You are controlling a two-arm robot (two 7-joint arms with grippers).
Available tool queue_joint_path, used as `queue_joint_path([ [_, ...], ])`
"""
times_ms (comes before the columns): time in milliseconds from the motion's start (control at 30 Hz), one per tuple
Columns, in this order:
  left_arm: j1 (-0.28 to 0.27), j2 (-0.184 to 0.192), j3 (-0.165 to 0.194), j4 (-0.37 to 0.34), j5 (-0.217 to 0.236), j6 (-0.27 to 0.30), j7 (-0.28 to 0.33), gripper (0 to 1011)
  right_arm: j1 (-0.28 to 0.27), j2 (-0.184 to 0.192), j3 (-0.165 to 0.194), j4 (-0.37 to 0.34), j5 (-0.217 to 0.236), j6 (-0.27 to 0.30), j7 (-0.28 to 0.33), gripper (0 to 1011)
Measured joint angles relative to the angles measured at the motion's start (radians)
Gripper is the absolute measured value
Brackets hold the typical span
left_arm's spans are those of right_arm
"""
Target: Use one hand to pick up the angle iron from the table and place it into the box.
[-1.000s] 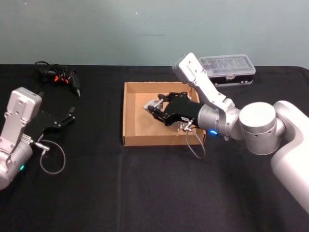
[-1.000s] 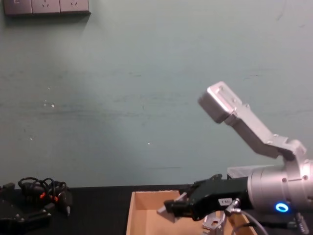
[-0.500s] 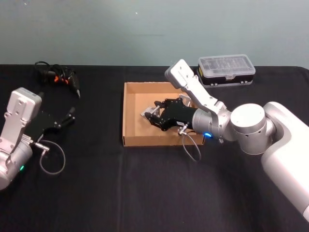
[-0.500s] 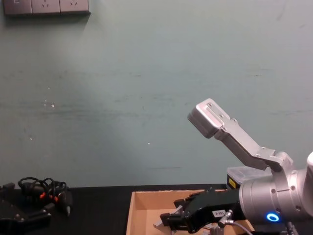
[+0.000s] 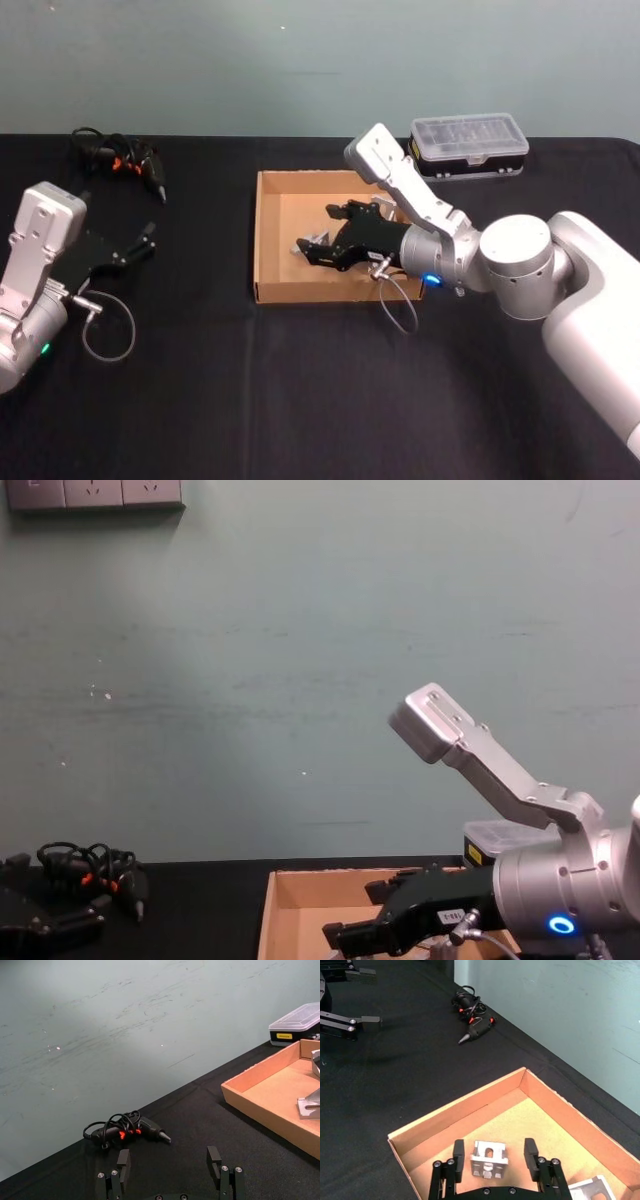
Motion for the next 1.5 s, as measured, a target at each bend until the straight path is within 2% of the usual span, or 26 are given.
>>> queue_joint_path([
  [33, 0.000, 0.000, 0.000, 0.000, 0.000, 0.000, 0.000, 1000, -0.005, 0.001, 0.005, -0.004, 0.002, -0.004, 0.000, 773],
  [100, 0.000, 0.000, 0.000, 0.000, 0.000, 0.000, 0.000, 1000, -0.010, 0.003, 0.010, -0.012, 0.004, -0.009, -0.004, 817],
  [133, 0.000, 0.000, 0.000, 0.000, 0.000, 0.000, 0.000, 1000, -0.014, 0.004, 0.014, -0.017, 0.005, -0.010, -0.006, 870],
  [233, 0.000, 0.000, 0.000, 0.000, 0.000, 0.000, 0.000, 1000, -0.030, 0.012, 0.027, -0.041, 0.011, -0.017, -0.020, 922],
  [267, 0.000, 0.000, 0.000, 0.000, 0.000, 0.000, 0.000, 1000, -0.041, 0.017, 0.034, -0.060, 0.013, -0.021, -0.029, 967],
  [367, 0.000, 0.000, 0.000, 0.000, 0.000, 0.000, 0.000, 1000, -0.071, 0.029, 0.054, -0.110, 0.017, -0.033, -0.053, 1003],
  [400, 0.000, 0.000, 0.000, 0.000, 0.000, 0.000, 0.000, 1000, -0.071, 0.029, 0.054, -0.110, 0.017, -0.033, -0.053, 1000],
  [500, 0.000, 0.000, 0.000, 0.000, 0.000, 0.000, 0.000, 1000, -0.112, 0.051, 0.077, -0.182, 0.017, -0.053, -0.086, 1000],
  [633, 0.000, 0.000, 0.000, 0.000, 0.000, 0.000, 0.000, 1000, -0.145, 0.068, 0.096, -0.235, 0.008, -0.063, -0.112, 1000],
  [800, 0.000, 0.000, 0.000, 0.000, 0.000, 0.000, 0.000, 1000, -0.211, 0.098, 0.137, -0.326, -0.027, -0.086, -0.178, 1000],
  [1000, 0.000, 0.000, 0.000, 0.000, 0.000, 0.000, 0.000, 1000, -0.271, 0.120, 0.181, -0.384, -0.054, -0.101, -0.231, 1000],
  [1100, 0.000, 0.000, 0.000, 0.000, 0.000, 0.000, 0.000, 1000, -0.315, 0.133, 0.215, -0.418, -0.066, -0.104, -0.263, 1000],
  [1133, 0.000, 0.000, 0.000, 0.000, 0.000, 0.000, 0.000, 1000, -0.315, 0.133, 0.215, -0.418, -0.066, -0.104, -0.263, 1000],
  [1233, 0.000, 0.000, 0.000, 0.000, 0.000, 0.000, 0.000, 1000, -0.355, 0.140, 0.250, -0.443, -0.071, -0.104, -0.290, 1000],
  [1500, 0.000, 0.000, 0.000, 0.000, 0.000, 0.000, 0.000, 1000, -0.423, 0.146, 0.308, -0.486, -0.082, -0.092, -0.328, 1000],
])
